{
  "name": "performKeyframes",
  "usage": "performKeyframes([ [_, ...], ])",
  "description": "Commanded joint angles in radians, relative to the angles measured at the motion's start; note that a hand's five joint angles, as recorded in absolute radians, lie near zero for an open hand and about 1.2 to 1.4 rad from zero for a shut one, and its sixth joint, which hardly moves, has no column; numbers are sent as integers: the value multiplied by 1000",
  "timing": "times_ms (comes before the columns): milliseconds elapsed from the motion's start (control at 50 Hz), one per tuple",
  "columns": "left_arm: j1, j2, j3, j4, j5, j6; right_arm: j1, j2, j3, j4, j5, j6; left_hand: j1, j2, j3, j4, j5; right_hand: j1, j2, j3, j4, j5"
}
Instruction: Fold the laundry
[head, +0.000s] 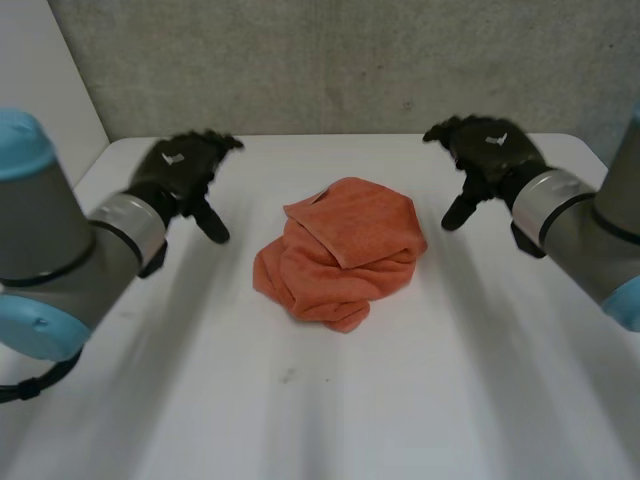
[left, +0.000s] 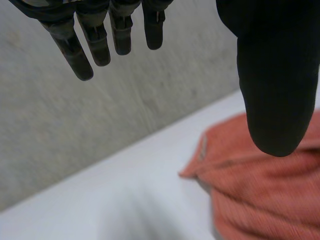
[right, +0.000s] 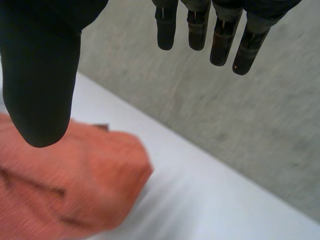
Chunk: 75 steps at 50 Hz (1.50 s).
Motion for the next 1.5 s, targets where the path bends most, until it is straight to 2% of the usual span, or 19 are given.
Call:
performKeyframes([
  [20,-59,-190,61,2,18,35,67,161,-55,-9,-25,9,99,90,90,88,93,-26,-47,-38,-59,-66],
  [140,-101,-333,134,25,62,40,124,313,-145,-27,-18,9,131,123,122,121,125,-25,-46,-36,-58,-65],
  [220,-117,-390,171,56,67,40,142,399,-210,-33,-11,10,222,214,213,211,216,134,112,122,101,94],
  [260,-122,-408,182,67,67,41,156,438,-244,-45,1,10,292,284,283,282,286,333,312,321,300,293],
  [300,-124,-428,196,80,67,43,160,456,-260,-58,14,10,495,486,485,484,488,526,505,515,493,486],
  [320,-124,-434,199,84,67,44,162,467,-271,-74,24,10,571,562,562,560,564,818,797,806,785,778],
  [380,-124,-447,211,105,59,45,162,473,-284,-108,38,10,952,944,943,942,946,1195,1174,1183,1162,1155],
  [440,-124,-427,213,143,41,44,157,462,-294,-144,44,10,1178,1170,1169,1168,1172,1196,1175,1184,1163,1156],
  [640,-125,-183,141,208,-11,81,150,176,-271,-179,126,90,1179,1170,1170,1168,1173,1196,1175,1184,1163,1156],
  [720,-124,13,-15,189,-8,81,144,81,-186,-148,141,95,1179,1170,1170,1168,1173,1196,1175,1184,1163,1156],
  [920,-156,302,-416,119,0,86,70,-65,67,221,124,-69,1179,1170,1170,1168,1173,1196,1175,1184,1163,1156],
  [980,-180,314,-474,71,1,87,73,-64,138,324,103,-148,1060,1051,1051,1049,1053,1196,1175,1184,1163,1156],
  [1020,-190,310,-485,45,0,89,73,-64,155,350,95,-168,788,779,778,777,781,1165,1143,1153,1132,1125],
  [1040,-191,301,-484,21,-3,95,73,-64,161,353,90,-175,504,496,495,493,498,1072,1050,1060,1039,1032],
  [1080,-190,282,-476,5,-7,109,73,-64,161,338,84,-178,419,411,410,409,413,367,346,356,334,327],
  [1120,-182,262,-453,-8,-7,132,73,-65,152,320,84,-178,393,384,384,382,386,176,154,164,143,136],
  [1300,-163,251,-355,2,-2,146,73,-176,154,136,11,-204,293,284,284,282,286,175,154,163,142,135],
  [1400,-159,181,-301,1,-2,152,85,-185,215,85,-159,-391,293,284,284,282,286,167,145,155,133,127],
  [1500,-159,78,-242,-7,4,155,85,-162,232,96,-247,-602,290,281,281,279,283,164,142,152,130,124],
])
